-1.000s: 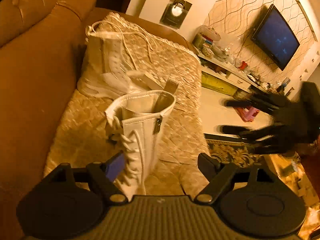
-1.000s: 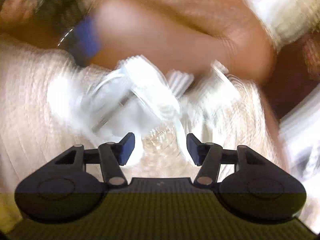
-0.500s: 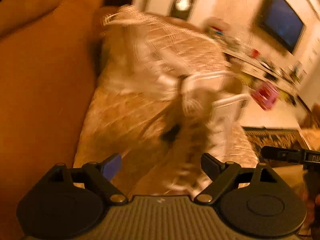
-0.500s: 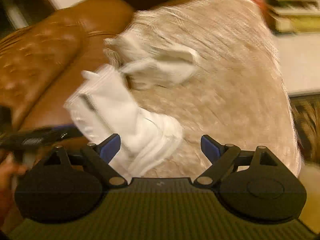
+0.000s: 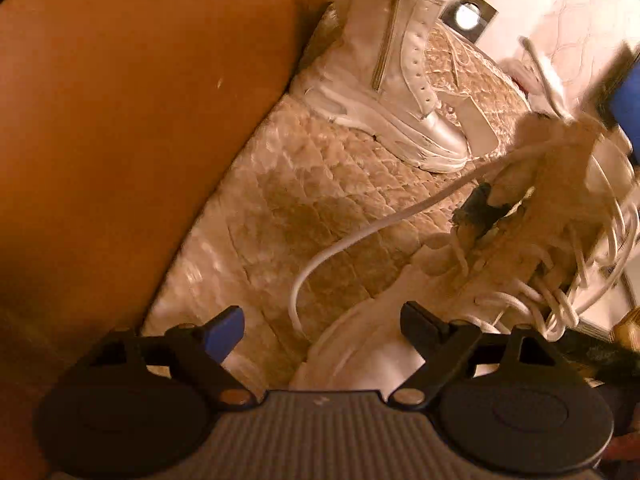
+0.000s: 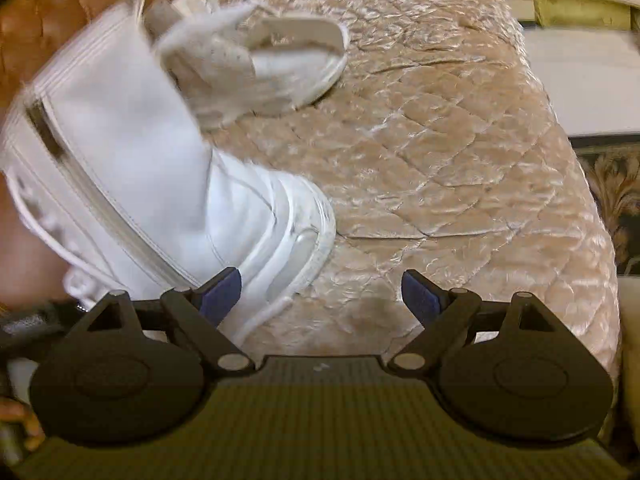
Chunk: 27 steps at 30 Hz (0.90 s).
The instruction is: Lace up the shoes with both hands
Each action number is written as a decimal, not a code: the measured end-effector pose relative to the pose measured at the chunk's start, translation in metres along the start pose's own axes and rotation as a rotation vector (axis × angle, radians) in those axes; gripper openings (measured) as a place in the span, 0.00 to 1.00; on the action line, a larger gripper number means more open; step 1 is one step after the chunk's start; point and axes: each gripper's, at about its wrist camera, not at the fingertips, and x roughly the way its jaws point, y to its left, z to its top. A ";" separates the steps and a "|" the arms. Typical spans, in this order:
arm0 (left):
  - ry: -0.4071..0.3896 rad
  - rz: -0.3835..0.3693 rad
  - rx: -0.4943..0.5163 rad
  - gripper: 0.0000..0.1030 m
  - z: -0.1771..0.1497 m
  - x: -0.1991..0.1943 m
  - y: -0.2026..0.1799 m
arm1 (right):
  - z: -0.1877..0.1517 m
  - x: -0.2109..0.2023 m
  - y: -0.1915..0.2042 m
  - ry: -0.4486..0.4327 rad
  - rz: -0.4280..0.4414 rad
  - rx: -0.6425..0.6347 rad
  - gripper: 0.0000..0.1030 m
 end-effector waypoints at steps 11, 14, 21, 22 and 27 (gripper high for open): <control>0.055 -0.062 0.025 0.76 -0.020 0.021 -0.059 | 0.066 0.027 -0.028 0.037 0.153 0.006 0.61; 0.051 -0.054 -0.065 0.84 -0.020 0.018 -0.056 | 0.083 0.029 -0.044 0.102 0.147 0.006 0.61; -0.172 -0.055 0.048 0.84 0.000 -0.049 -0.067 | 0.091 -0.045 -0.030 -0.073 0.332 -0.089 0.67; -0.208 -0.052 0.056 0.85 0.007 -0.058 -0.070 | 0.092 -0.052 -0.023 -0.084 0.358 -0.097 0.71; -0.285 -0.027 0.092 0.86 0.031 -0.081 -0.080 | 0.092 -0.068 -0.008 -0.151 0.232 -0.117 0.79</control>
